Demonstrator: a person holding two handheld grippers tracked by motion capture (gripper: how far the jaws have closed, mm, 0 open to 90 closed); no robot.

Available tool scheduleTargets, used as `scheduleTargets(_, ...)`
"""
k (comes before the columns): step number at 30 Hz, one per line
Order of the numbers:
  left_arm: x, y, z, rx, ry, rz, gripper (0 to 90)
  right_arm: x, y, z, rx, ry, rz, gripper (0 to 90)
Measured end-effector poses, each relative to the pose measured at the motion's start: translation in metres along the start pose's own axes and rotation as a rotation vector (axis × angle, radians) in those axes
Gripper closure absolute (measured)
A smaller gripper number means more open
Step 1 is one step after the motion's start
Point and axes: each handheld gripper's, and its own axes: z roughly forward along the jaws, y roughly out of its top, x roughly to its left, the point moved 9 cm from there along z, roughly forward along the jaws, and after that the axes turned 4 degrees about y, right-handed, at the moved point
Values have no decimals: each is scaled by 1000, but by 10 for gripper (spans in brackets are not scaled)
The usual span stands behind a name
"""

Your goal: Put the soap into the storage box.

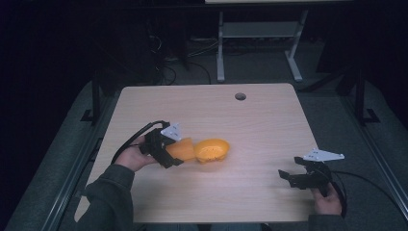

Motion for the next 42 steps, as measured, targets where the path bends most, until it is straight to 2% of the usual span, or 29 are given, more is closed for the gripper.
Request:
scheduleTargets(6, 2, 20, 7, -13, -14, 31, 208, -1, 1, -1, -7, -1, -4, 139)
scheduleTargets(18, 8, 42, 19, -25, -33, 51, 208, -1, 1, -2, -13, 0, 4, 140)
scheduleTargets(30, 9, 60, 34, -28, -61, 72, 208, -2, 1, -2, -17, 0, 5, 140)
scheduleTargets(42, 10, 70, 46, -35, -85, 80, 208, -2, 1, -2, -14, 1, 6, 139)
